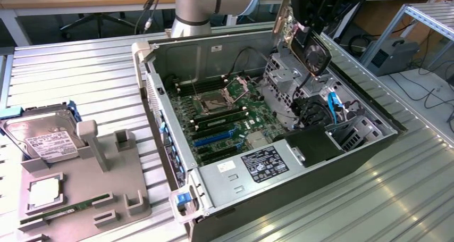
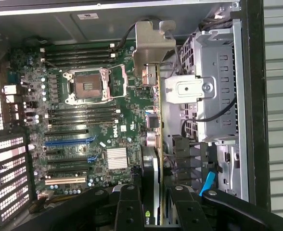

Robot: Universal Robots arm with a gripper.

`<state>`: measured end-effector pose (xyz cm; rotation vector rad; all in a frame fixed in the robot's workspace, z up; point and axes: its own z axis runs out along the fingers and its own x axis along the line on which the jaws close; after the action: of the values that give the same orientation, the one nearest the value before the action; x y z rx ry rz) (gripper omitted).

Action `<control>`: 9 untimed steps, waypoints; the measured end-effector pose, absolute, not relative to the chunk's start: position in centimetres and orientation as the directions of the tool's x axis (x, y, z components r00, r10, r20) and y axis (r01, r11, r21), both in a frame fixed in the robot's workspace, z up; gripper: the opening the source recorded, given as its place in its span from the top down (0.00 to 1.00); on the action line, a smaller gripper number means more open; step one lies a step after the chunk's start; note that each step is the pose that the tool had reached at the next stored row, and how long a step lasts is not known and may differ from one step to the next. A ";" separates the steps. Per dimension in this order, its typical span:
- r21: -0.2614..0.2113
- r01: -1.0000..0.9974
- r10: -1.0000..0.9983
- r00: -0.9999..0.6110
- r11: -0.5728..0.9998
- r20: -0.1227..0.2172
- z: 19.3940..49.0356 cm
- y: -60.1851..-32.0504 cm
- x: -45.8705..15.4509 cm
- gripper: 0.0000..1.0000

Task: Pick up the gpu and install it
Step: 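Pick up the gpu and move the gpu toward the slot, then insert the gpu into the slot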

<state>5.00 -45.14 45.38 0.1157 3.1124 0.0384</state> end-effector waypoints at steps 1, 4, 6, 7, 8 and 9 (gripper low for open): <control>0.026 0.074 0.074 -0.997 0.997 -0.026 45.4 -45.1 5.1 0.73; 0.026 0.074 0.075 -0.997 0.997 -0.026 45.4 -45.0 5.3 0.73; 0.026 0.074 0.075 -0.997 0.997 -0.026 45.4 -44.9 5.3 0.73; 0.026 0.074 0.075 -0.997 0.997 -0.026 45.4 -44.9 5.3 0.73; 0.026 0.074 0.075 -0.997 0.997 -0.026 45.4 -45.0 5.3 0.73; 0.026 0.074 0.075 -0.997 0.997 -0.026 45.4 -44.9 5.3 0.73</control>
<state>5.26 -44.95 45.36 0.1158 3.1124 0.0384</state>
